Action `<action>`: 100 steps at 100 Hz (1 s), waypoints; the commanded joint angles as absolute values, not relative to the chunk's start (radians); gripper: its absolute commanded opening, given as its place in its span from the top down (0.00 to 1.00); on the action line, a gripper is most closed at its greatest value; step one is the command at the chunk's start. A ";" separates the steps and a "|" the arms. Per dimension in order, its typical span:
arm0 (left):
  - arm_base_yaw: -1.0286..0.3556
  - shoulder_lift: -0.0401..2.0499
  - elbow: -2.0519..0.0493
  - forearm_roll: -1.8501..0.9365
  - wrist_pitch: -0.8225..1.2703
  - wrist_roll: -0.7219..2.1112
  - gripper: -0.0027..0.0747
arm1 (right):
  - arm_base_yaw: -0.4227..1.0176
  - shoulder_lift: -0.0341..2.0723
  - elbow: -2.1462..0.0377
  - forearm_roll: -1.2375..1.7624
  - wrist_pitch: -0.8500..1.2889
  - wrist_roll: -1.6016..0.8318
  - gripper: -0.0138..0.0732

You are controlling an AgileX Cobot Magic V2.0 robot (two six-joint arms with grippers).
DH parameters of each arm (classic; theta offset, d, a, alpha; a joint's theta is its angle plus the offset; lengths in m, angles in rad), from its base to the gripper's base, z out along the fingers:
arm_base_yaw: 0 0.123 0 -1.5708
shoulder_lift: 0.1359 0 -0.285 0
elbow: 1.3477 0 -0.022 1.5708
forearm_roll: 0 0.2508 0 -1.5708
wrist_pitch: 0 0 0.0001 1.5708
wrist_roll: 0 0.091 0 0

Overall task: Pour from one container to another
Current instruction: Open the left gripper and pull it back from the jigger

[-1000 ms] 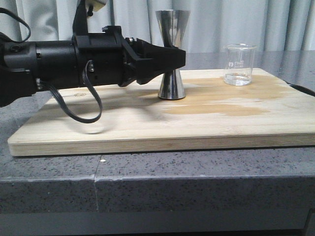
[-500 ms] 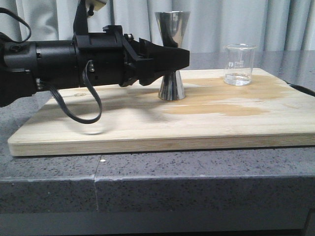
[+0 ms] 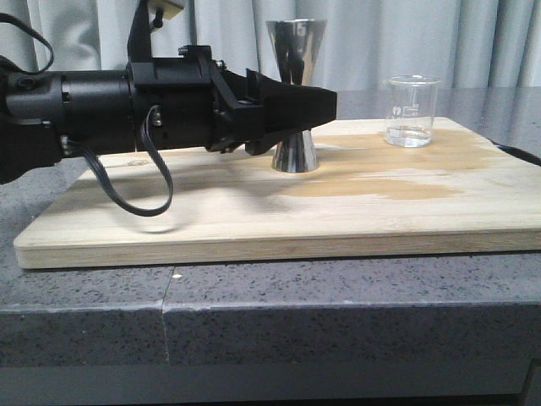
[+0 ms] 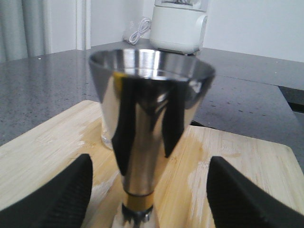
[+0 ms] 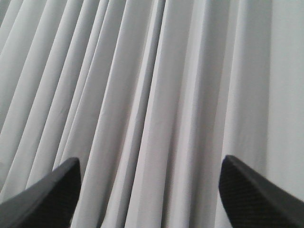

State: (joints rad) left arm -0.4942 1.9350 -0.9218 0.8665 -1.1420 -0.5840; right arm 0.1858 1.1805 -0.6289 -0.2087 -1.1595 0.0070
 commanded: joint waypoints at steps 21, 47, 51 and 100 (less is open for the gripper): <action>-0.490 1.891 -0.945 0.858 -1.224 -0.581 0.35 | 0.179 1.153 -0.660 -0.202 -1.229 0.008 0.22; -0.490 1.870 -0.945 0.920 -1.166 -0.581 0.35 | 0.179 1.153 -0.660 -0.202 -1.229 0.008 0.22; -0.490 1.866 -0.945 0.926 -1.154 -0.581 0.35 | 0.179 1.153 -0.660 -0.202 -1.229 0.008 0.22; -0.446 1.812 -0.945 0.989 -1.104 -0.613 0.35 | 0.179 1.153 -0.660 -0.202 -1.229 0.008 0.22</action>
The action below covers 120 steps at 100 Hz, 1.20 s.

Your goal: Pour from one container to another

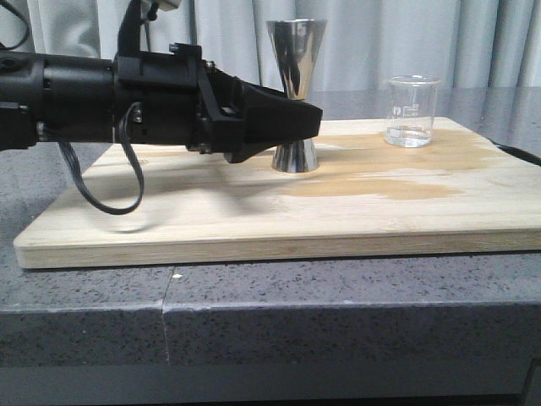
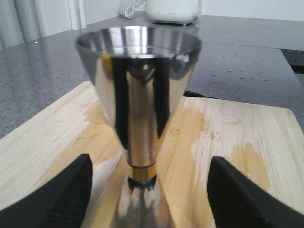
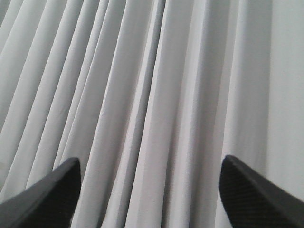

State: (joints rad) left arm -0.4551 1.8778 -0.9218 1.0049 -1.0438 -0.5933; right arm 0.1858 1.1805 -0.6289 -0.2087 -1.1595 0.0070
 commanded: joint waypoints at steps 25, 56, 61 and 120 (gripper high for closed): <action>-0.444 1.766 -0.945 1.030 -1.068 -0.616 0.35 | 0.179 1.153 -0.660 -0.202 -1.229 0.008 0.22; -0.415 1.710 -0.945 1.081 -1.047 -0.651 0.35 | 0.179 1.153 -0.660 -0.202 -1.229 0.008 0.22; -0.408 1.704 -0.945 1.093 -1.043 -0.665 0.35 | 0.179 1.153 -0.660 -0.202 -1.229 0.008 0.22; -0.268 1.477 -0.945 1.196 -1.031 -0.885 0.35 | 0.179 1.153 -0.660 -0.198 -1.229 0.008 0.22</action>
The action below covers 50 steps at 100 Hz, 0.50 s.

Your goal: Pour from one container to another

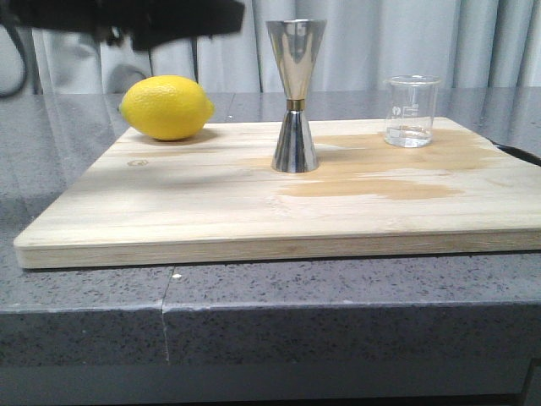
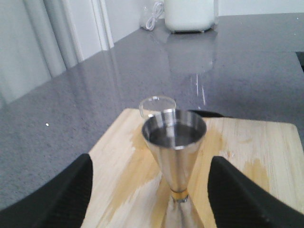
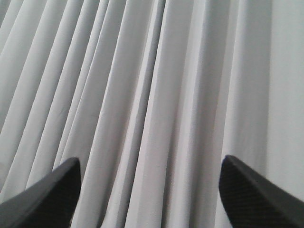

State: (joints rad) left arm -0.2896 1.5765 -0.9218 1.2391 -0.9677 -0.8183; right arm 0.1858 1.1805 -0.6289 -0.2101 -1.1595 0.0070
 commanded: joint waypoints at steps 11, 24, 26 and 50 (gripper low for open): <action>-0.225 1.364 -0.945 1.196 -1.031 -0.967 0.35 | 0.179 1.153 -0.660 -0.155 -1.220 0.008 0.22; -0.137 1.222 -0.945 1.190 -1.031 -1.077 0.35 | 0.172 1.151 -0.660 -0.043 -1.172 0.000 0.22; -0.121 1.199 -0.945 1.186 -1.031 -1.092 0.35 | 0.166 1.149 -0.660 -0.029 -1.157 0.000 0.22; 0.067 0.966 -0.945 1.158 -0.873 -1.204 0.35 | 0.085 1.013 -0.660 0.118 -0.857 -0.215 0.22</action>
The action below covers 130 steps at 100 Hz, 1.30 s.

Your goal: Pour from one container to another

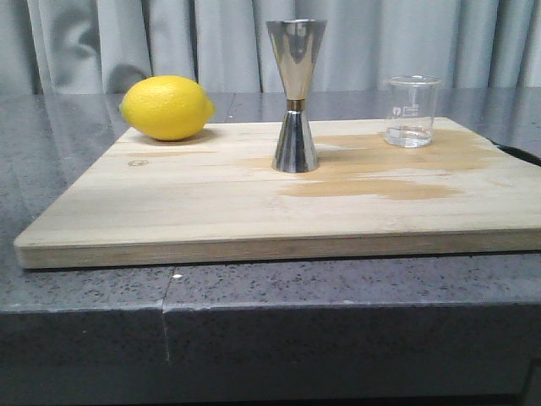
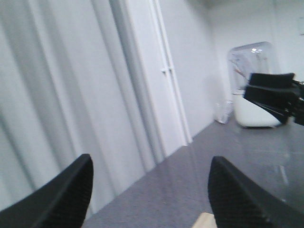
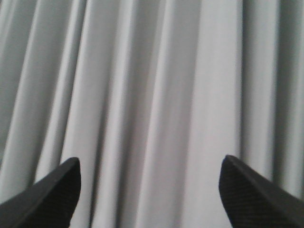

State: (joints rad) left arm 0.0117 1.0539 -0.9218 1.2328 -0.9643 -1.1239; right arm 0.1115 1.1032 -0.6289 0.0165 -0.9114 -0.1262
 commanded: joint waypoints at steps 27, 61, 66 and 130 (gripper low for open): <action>0.146 0.693 -0.915 1.436 -0.532 -1.458 0.35 | 0.075 0.690 -0.660 0.233 -0.448 -0.398 0.22; 0.146 0.303 -0.623 1.465 -0.285 -1.532 0.40 | 0.075 0.372 -0.660 0.216 0.073 -0.476 0.22; 0.146 0.243 -0.563 1.462 -0.267 -1.532 0.42 | 0.075 0.334 -0.660 0.216 0.139 -0.476 0.22; 0.096 0.072 -0.160 1.410 -0.251 -1.701 0.43 | -0.032 -0.030 -0.427 -0.067 0.594 -0.137 0.31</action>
State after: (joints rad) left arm 0.1123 0.0619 -0.1340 1.4495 -0.2482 -1.6896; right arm -0.0246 -0.0103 -0.4647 -0.0402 0.6589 -0.2067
